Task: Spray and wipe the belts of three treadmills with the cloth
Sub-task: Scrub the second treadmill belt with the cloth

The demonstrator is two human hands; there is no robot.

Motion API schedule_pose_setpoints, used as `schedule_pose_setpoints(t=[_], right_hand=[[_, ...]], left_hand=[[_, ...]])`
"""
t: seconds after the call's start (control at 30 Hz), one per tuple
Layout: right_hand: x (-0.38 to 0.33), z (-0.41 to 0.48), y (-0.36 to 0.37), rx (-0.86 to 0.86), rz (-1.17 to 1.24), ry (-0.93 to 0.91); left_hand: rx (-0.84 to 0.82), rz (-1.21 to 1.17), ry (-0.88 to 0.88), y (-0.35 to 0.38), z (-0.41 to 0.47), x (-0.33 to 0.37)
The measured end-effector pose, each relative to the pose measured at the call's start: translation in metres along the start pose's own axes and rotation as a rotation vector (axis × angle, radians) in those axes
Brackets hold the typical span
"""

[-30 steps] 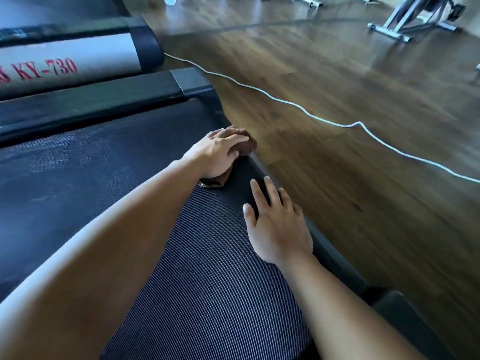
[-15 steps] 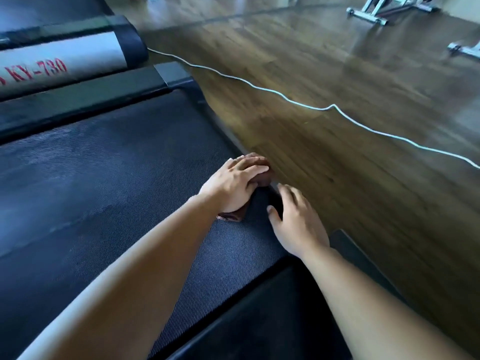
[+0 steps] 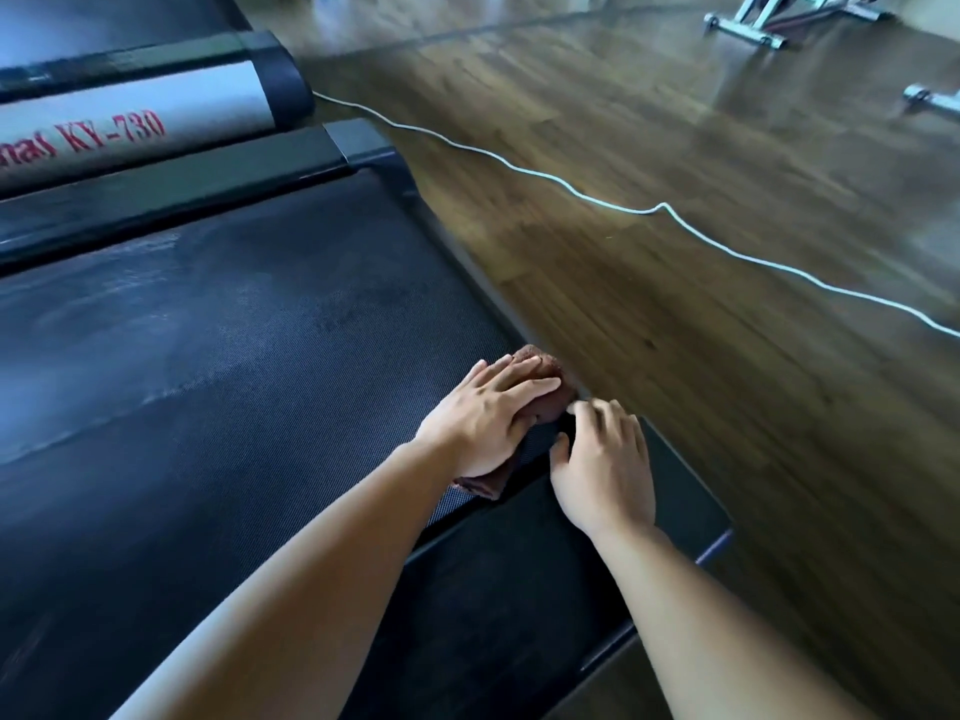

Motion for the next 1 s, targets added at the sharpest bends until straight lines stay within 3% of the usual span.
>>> schedule_pose_setpoints(t=[0.33, 0.5, 0.63, 1.0], right_hand=[[-0.014, -0.019, -0.007, -0.125, -0.033, -0.070], [-0.038, -0.022, -0.020, -0.149, 0.030, -0.143], [-0.062, -0.025, -0.028, -0.151, 0.082, -0.183], [-0.128, -0.031, -0.015, -0.264, 0.169, -0.149]], left_hand=[[0.009, -0.103, -0.222, -0.005, -0.048, 0.016], [0.036, -0.326, -0.442, -0.016, -0.062, 0.011], [0.089, -0.413, -0.518, -0.031, -0.085, 0.002], [0.208, -0.177, -0.527, -0.063, -0.169, -0.039]])
Point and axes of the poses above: each hand's wrist, its own z-axis towards the middle knuckle, its own y-axis out of the palm, x = y × z, the point moved 3 cm from there along z, towards the middle knuckle, and after that the axes turned 8 degrees about -z, right-handed, at the moved point
